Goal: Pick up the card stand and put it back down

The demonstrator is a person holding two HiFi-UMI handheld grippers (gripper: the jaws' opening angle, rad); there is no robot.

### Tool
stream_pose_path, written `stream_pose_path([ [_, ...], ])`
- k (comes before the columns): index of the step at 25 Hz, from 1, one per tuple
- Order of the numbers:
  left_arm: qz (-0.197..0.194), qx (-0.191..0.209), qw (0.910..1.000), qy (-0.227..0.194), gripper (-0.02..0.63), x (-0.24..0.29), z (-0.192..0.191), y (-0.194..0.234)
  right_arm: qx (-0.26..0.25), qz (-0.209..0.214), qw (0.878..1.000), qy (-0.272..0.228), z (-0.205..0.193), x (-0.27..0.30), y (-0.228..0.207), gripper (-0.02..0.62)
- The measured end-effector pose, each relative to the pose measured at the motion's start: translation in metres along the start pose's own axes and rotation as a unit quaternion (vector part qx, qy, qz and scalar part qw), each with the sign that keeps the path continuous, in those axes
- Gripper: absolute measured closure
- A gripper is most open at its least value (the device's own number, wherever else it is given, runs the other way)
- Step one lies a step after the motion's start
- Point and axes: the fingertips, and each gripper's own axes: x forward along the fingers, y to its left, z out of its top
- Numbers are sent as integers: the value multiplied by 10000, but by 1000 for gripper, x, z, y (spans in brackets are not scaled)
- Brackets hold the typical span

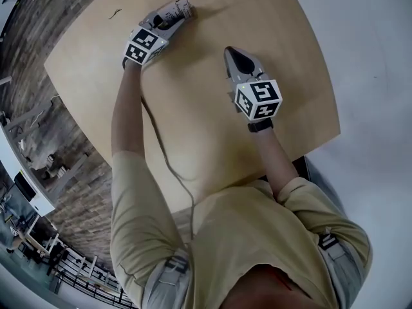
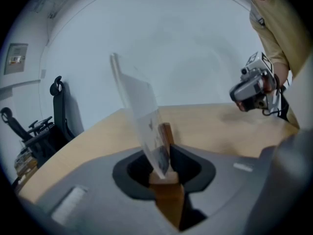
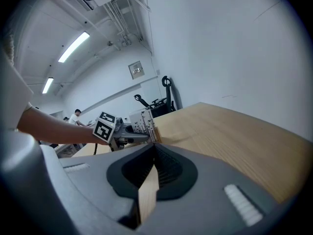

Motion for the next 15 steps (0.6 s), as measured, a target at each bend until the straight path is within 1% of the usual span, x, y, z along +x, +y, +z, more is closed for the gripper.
stream_pose_path([
  [3, 118, 15, 9997, 233, 510, 4, -7, 4, -71, -54, 9999, 57, -5, -2, -4, 592],
  [4, 186, -75, 9994, 280, 486, 4, -8, 8, -64, -75, 9999, 63, -6, -3, -5, 592],
  [6, 324, -457, 9979, 336, 264, 1, -9, 15, -35, -107, 9999, 55, -6, -7, -5, 592],
  [7, 388, -654, 9965, 344, 216, -3, -9, 16, -28, -119, 9999, 44, -6, -10, -5, 592],
  [8, 452, -795, 9952, 343, 202, -8, -8, 16, -24, -130, 9999, 30, -4, -14, -4, 592],
  [10, 596, -948, 9932, 310, 196, -24, -4, 13, -8, -154, 9999, -22, 0, -23, 0, 592],
  [15, 1140, -1373, 9839, -62, 196, -80, 13, -2, -35, -147, 9997, -215, 20, -49, 21, 592],
])
